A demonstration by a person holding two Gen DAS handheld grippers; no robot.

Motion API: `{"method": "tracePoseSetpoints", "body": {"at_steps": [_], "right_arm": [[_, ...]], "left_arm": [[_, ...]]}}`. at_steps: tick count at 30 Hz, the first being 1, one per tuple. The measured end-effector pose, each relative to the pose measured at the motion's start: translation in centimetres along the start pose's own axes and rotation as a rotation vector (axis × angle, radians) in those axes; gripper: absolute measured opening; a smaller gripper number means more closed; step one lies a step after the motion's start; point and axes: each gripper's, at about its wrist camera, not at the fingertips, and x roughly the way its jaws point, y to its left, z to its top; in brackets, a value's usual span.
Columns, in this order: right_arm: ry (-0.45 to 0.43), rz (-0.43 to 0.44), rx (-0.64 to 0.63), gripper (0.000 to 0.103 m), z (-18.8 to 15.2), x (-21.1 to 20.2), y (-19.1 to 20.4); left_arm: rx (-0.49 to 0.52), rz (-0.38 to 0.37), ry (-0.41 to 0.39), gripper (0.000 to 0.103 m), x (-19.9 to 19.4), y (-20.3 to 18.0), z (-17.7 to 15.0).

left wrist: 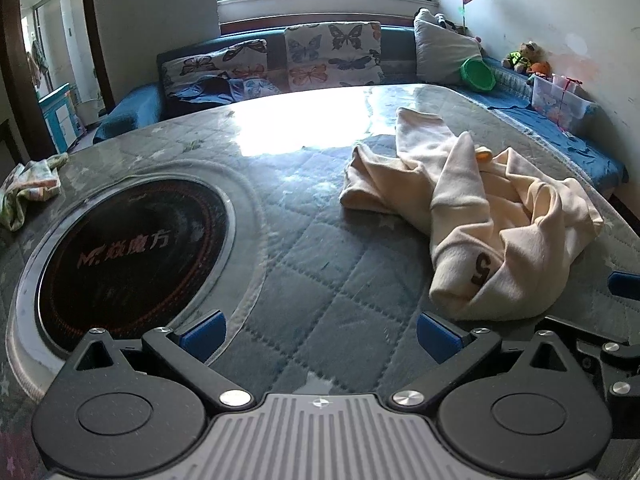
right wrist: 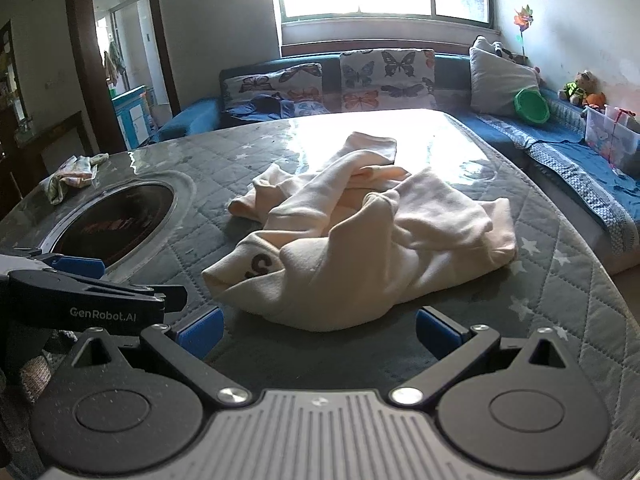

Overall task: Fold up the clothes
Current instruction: 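Reach both grippers to the crumpled cream shirt and grasp its fabric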

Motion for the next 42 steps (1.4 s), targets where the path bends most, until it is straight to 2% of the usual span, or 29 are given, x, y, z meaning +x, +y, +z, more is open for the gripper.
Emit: {"method": "tracePoseSetpoints", "body": {"at_steps": [4, 9, 17, 23, 27, 28, 30, 31, 32, 35, 38, 40, 42], "right_arm": [[-0.005, -0.011, 0.014, 0.103, 0.4, 0.1, -0.6], [-0.024, -0.02, 0.032, 0.103, 1.2, 0.2, -1.4], [-0.06, -0.034, 0.042, 0.103, 2.7, 0.4, -2.1], [-0.103, -0.045, 0.046, 0.1, 4.0, -0.1, -2.8], [-0.111, -0.058, 0.055, 0.095, 4.7, 0.2, -3.5], [-0.11, -0.059, 0.058, 0.094, 4.8, 0.3, -3.6], [-0.108, -0.06, 0.063, 0.092, 5.1, 0.6, -4.0], [-0.105, -0.056, 0.067, 0.089, 5.3, 0.8, -4.1], [-0.1, -0.049, 0.072, 0.086, 5.5, 1.1, -4.3], [-0.09, -0.035, 0.08, 0.084, 6.0, 1.8, -4.6], [-0.076, -0.025, 0.087, 0.076, 6.5, 2.9, -4.9], [-0.058, -0.016, 0.109, 0.075, 6.7, 3.6, -5.3], [-0.048, -0.01, 0.119, 0.07, 6.8, 4.1, -5.6]], "left_arm": [[0.012, -0.003, -0.005, 0.103, 1.9, 2.1, 1.2], [0.017, -0.001, -0.025, 0.103, 5.8, 8.6, 3.3], [0.021, -0.036, -0.062, 0.102, 5.7, 8.1, 5.3], [0.04, -0.064, -0.12, 0.1, 5.3, 7.3, 6.7], [0.091, -0.094, -0.063, 0.08, 6.7, 6.4, 7.2], [0.097, -0.11, -0.061, 0.073, 7.0, 6.2, 7.3], [0.098, -0.158, -0.052, 0.067, 7.6, 5.9, 7.6], [0.102, -0.177, -0.047, 0.058, 8.0, 5.7, 7.7], [0.105, -0.201, -0.043, 0.056, 8.2, 5.6, 7.9], [0.111, -0.262, -0.042, 0.056, 8.7, 5.2, 8.4], [0.135, -0.27, -0.056, 0.055, 9.3, 4.7, 8.8], [0.14, -0.289, -0.058, 0.055, 9.8, 4.7, 9.1], [0.153, -0.302, -0.057, 0.055, 10.3, 4.6, 9.2]]}}
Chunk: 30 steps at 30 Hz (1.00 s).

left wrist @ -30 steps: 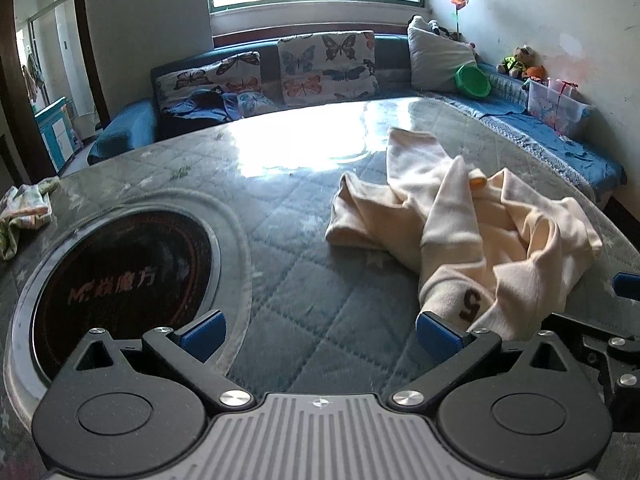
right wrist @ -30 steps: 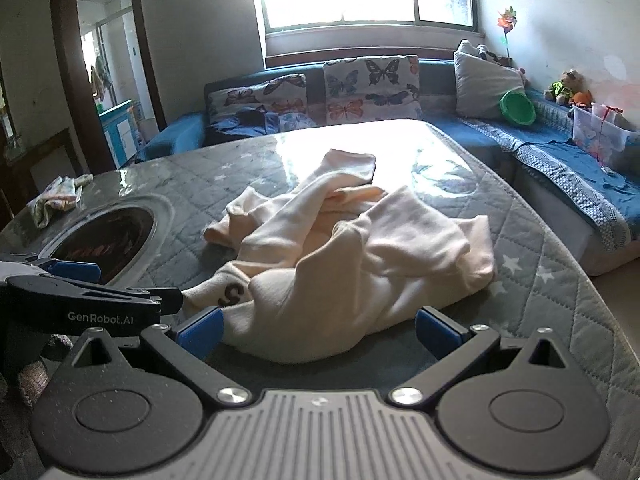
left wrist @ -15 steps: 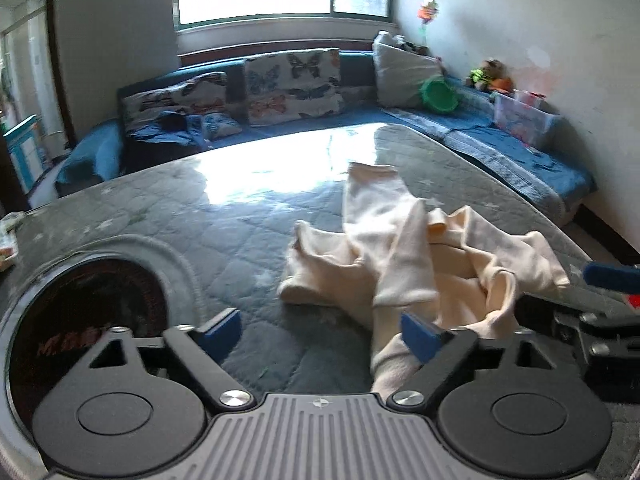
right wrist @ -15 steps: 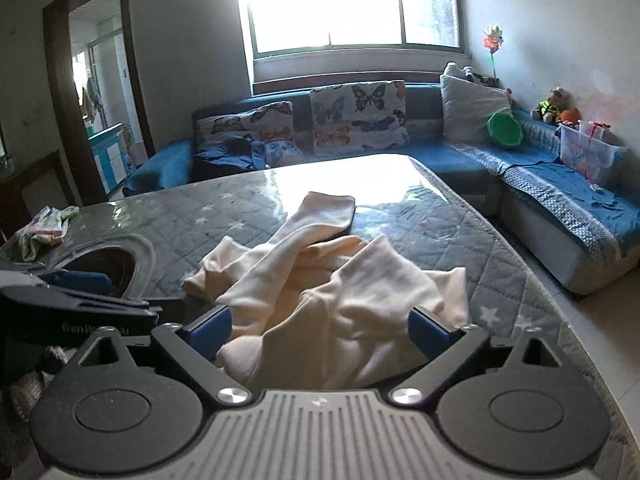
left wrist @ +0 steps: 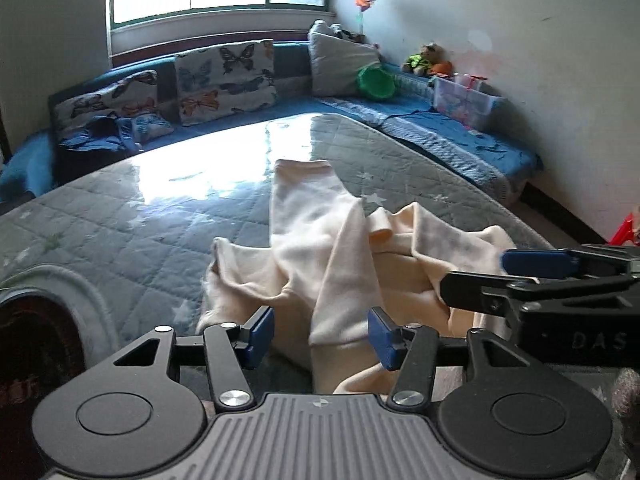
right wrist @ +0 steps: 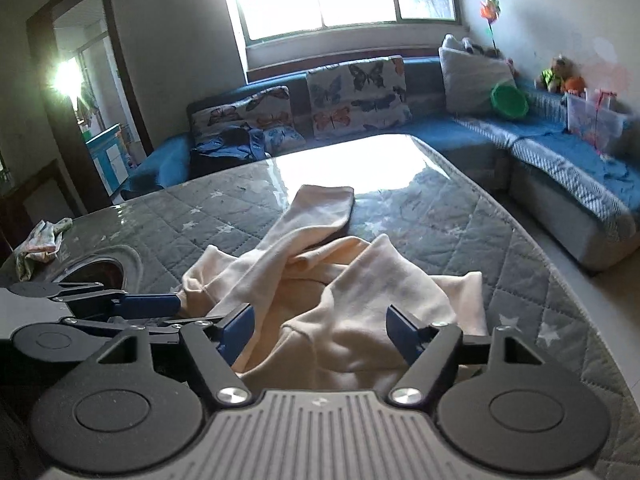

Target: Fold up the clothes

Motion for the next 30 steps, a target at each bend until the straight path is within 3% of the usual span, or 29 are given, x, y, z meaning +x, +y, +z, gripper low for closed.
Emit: {"method": "tracePoseSetpoints", "body": {"at_steps": [2, 10, 23, 30], "right_arm": [[0.011, 0.01, 0.007, 0.068, 0.1, 0.4, -0.2], [0.052, 0.033, 0.019, 0.055, -0.2, 1.6, -0.8], [0.048, 0.051, 0.045, 0.02, -1.2, 0.5, -1.2], [0.016, 0.046, 0.033, 0.014, -2.2, -1.9, -1.0]], "left_arm": [[0.014, -0.005, 0.006, 0.054, 0.5, -0.1, 0.0], [0.054, -0.019, 0.008, 0.01, 1.4, -0.4, -0.5], [0.001, 0.006, -0.067, 0.007, -2.0, 0.4, -1.0], [-0.07, -0.002, -0.114, 0.006, -5.9, 1.4, -2.1]]}}
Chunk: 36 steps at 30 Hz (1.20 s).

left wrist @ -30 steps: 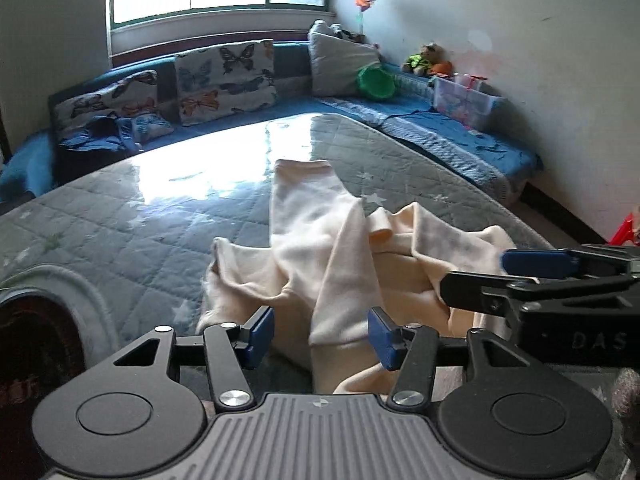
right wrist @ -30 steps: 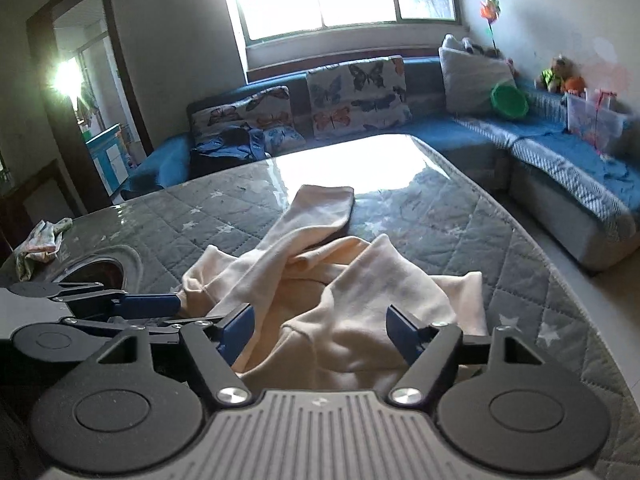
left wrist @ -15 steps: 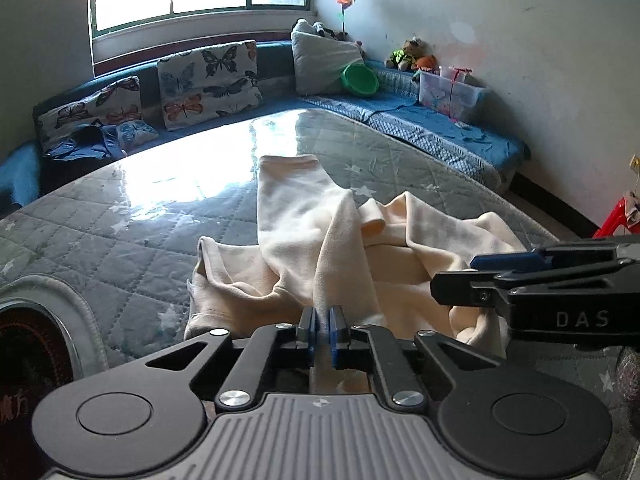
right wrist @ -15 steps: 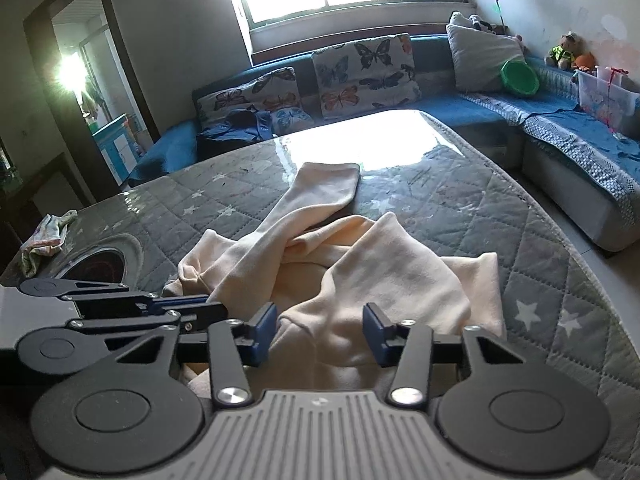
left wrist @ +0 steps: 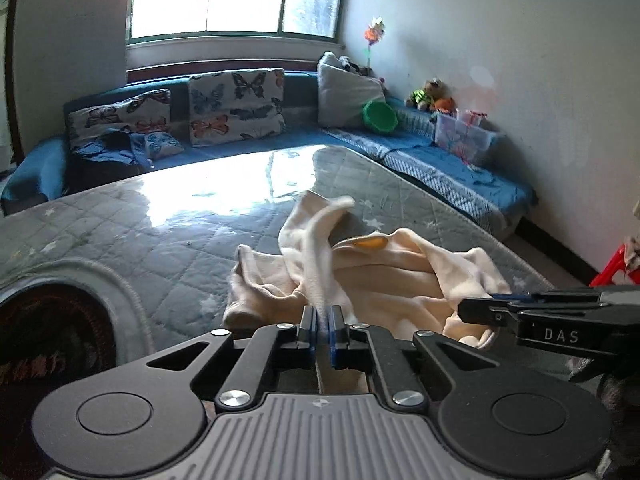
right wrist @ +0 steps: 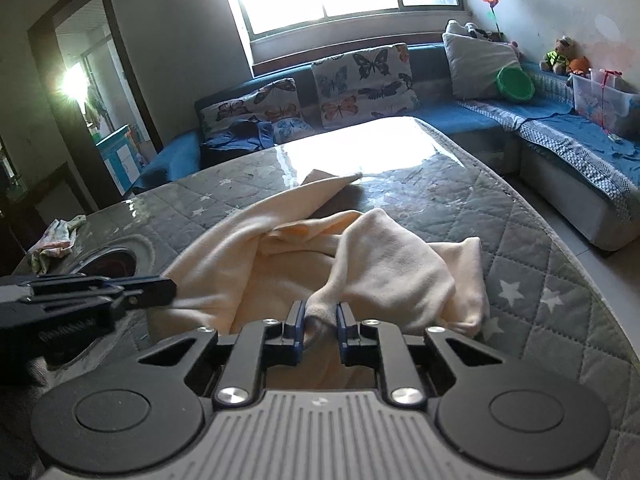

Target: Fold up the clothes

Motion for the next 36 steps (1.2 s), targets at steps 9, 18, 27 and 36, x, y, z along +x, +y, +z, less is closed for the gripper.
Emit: {"method": "tracePoseSetpoints", "body": {"at_steps": [9, 18, 27, 36], "right_arm": [[0.025, 0.04, -0.044, 0.011, -2.5, -4.7, 0.5], [0.081, 0.111, -0.163, 0.027, -3.5, -7.0, 2.4], [-0.001, 0.061, -0.202, 0.048, 2.4, -1.5, 1.8], [0.057, 0.072, -0.111, 0.048, 4.1, 5.8, -0.3]], "left_arm": [[-0.047, -0.023, 0.003, 0.006, -6.4, 2.3, -3.8], [-0.034, 0.002, 0.065, 0.012, -7.6, 3.5, -6.6], [0.007, 0.027, 0.03, 0.048, -7.0, 2.3, -5.8], [0.055, 0.019, 0.014, 0.049, -3.5, 1.1, -3.1]]}}
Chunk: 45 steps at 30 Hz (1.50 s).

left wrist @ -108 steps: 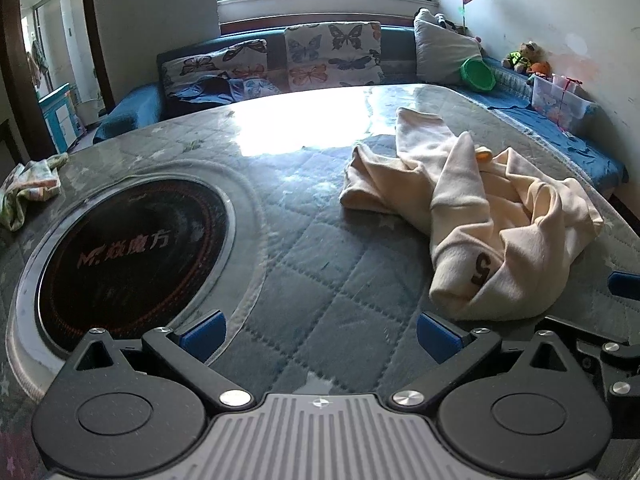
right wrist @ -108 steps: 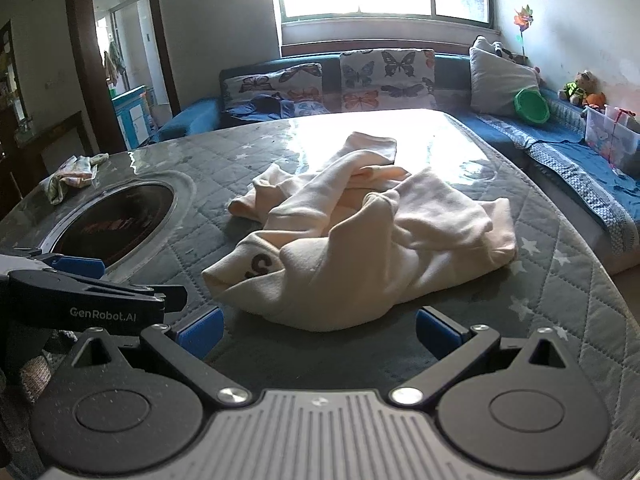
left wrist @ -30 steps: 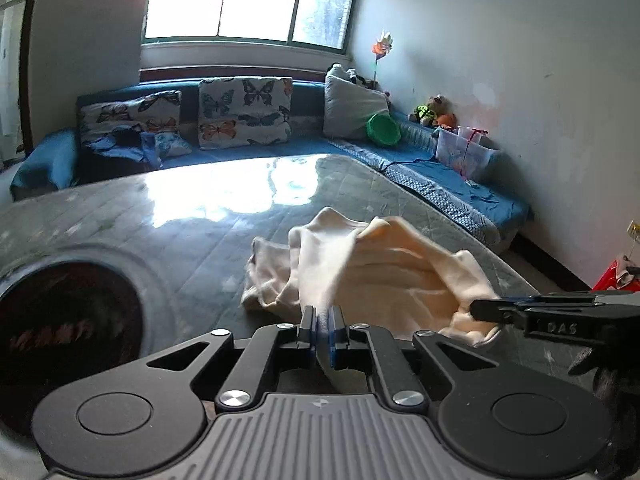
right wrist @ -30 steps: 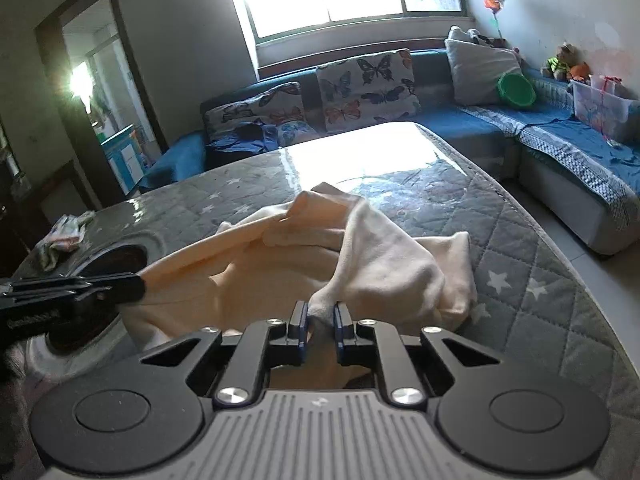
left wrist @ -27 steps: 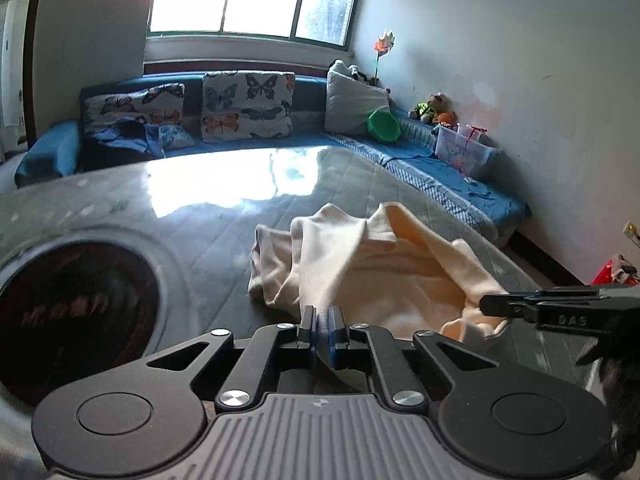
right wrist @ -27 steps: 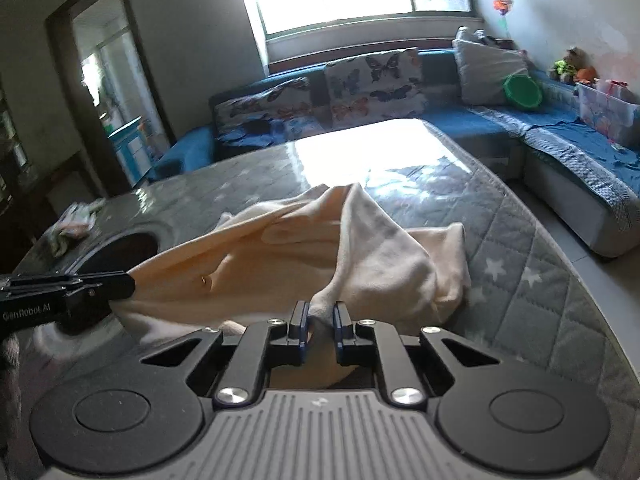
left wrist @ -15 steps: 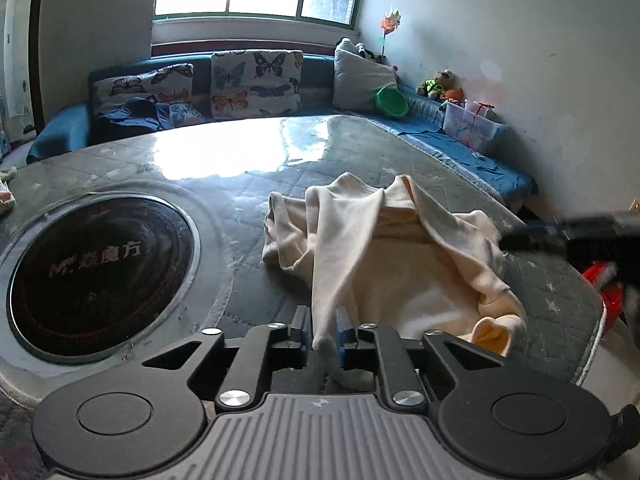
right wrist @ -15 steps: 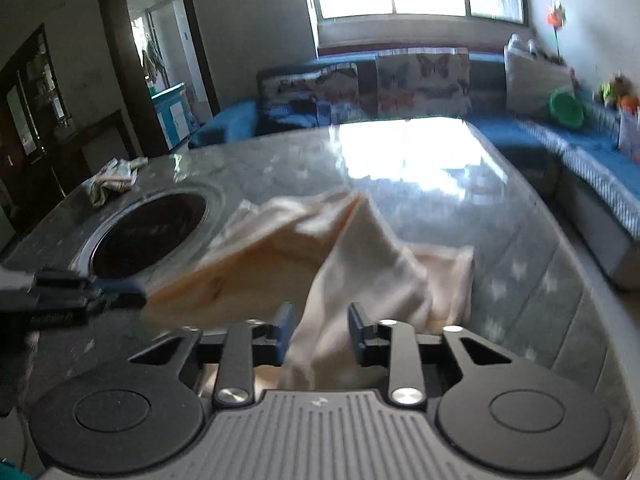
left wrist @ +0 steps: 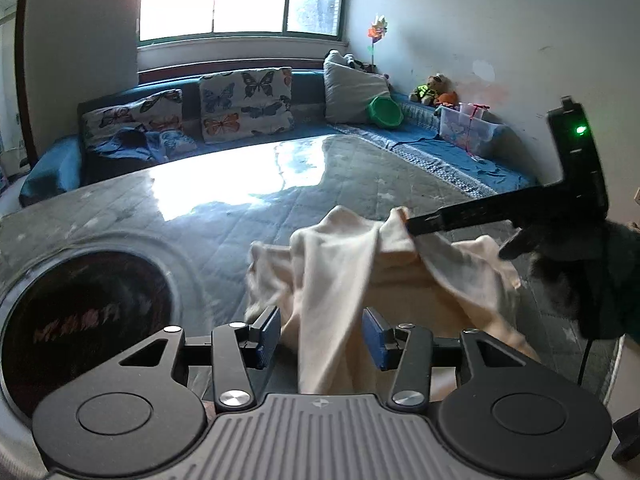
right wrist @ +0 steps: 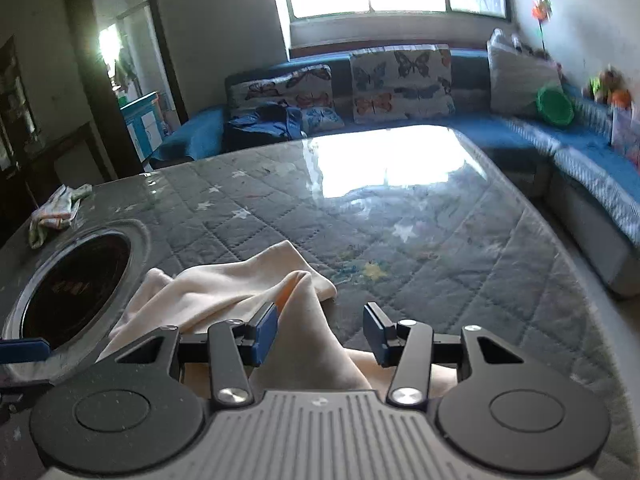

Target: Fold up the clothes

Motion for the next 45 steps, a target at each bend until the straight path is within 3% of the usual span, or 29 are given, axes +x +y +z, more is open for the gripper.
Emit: {"method": "tracePoseSetpoints", "body": {"at_steps": [4, 6, 9, 14, 19, 21, 25, 29, 31, 33, 41, 43, 45], "right_arm": [[0.027, 0.035, 0.047, 0.045, -0.2, 1.8, -0.4], [0.038, 0.06, 0.062, 0.028, -0.4, 2.2, -0.5], [0.02, 0.065, 0.065, 0.016, -0.7, 1.8, -0.3], [-0.053, 0.028, 0.066, 0.011, -0.9, -0.7, -0.1], [-0.138, -0.039, 0.063, 0.007, -1.3, -4.1, -0.5], [-0.171, -0.096, 0.046, 0.006, -1.8, -5.5, -0.6], [-0.195, -0.178, 0.046, 0.006, -2.9, -8.0, -1.5], [-0.151, -0.163, 0.055, 0.011, -3.7, -8.1, -1.7], [-0.141, -0.135, 0.05, 0.023, -3.5, -7.5, -1.4], [-0.132, -0.098, 0.05, 0.043, -3.2, -6.5, -1.0], [-0.083, -0.018, 0.02, 0.046, -1.8, -0.3, 0.5], [-0.059, -0.013, 0.027, 0.046, -1.6, 1.1, 0.3], [-0.034, 0.008, 0.045, 0.039, -1.7, 2.0, 0.2]], "left_arm": [[0.046, -0.013, 0.009, 0.049, 2.5, -1.4, 1.2], [0.057, -0.003, 0.019, 0.049, 3.8, -1.8, 1.5], [0.062, 0.008, 0.033, 0.049, 5.4, -2.2, 2.0], [0.081, 0.029, 0.056, 0.048, 7.2, -2.4, 2.1], [0.079, 0.052, 0.067, 0.013, 7.5, -2.2, 2.0], [0.067, 0.056, 0.058, 0.011, 7.0, -1.9, 1.8], [0.047, 0.063, 0.033, 0.008, 5.6, -1.2, 1.8], [0.03, 0.075, 0.005, 0.005, 4.2, -0.9, 1.6], [0.015, 0.086, -0.005, 0.005, 3.5, -0.5, 1.5], [-0.009, 0.1, -0.014, 0.004, 2.7, -0.1, 1.4], [-0.095, 0.147, -0.04, 0.004, 0.1, 2.8, 0.7], [-0.087, 0.121, -0.036, 0.004, -0.1, 2.8, 0.7], [-0.068, 0.089, -0.033, 0.006, -0.1, 2.5, 0.8]]}}
